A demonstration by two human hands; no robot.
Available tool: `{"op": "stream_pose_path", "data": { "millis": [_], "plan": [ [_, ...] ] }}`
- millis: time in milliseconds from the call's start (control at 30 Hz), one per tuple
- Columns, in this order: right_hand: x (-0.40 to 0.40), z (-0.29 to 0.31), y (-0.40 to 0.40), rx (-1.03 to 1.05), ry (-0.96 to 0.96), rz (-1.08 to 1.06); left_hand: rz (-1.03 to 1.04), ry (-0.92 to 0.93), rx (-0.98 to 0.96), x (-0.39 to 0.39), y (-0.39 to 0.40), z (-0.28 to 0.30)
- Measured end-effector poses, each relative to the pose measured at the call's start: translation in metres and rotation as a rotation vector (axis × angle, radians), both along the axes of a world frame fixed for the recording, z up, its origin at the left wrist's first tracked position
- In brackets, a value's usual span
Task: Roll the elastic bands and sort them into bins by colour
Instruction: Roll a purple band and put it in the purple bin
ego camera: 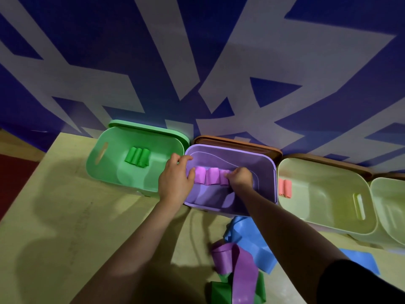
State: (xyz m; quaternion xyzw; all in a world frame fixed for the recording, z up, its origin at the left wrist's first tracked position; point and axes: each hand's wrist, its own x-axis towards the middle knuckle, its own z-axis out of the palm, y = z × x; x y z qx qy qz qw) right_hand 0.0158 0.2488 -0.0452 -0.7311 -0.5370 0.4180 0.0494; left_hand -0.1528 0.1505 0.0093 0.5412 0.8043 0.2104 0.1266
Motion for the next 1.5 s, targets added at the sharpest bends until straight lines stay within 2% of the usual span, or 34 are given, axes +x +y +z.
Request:
{"op": "stream_pose_path", "data": {
  "millis": [233,400,800,967,1200,1500],
  "plan": [
    [0.007,0.012,-0.004,0.087,-0.045,0.068,-0.009,-0.008,0.016,-0.001,-0.002,-0.003],
    [0.006,0.025,-0.011,0.062,-0.027,0.072,-0.014,-0.012,0.011,0.000,-0.002,-0.001],
    [0.005,0.024,-0.007,0.070,-0.112,0.158,-0.018,-0.009,-0.003,0.000,-0.002,0.000],
    [0.013,0.023,-0.011,0.145,-0.137,0.199,-0.023,0.003,-0.004,-0.001,-0.003,0.000],
    [0.019,0.031,-0.013,0.056,-0.081,0.122,-0.028,0.018,0.012,0.001,-0.004,0.001],
    [0.021,0.030,-0.013,0.024,-0.068,0.184,-0.021,0.015,0.012,0.002,-0.004,0.003]
  ]
}}
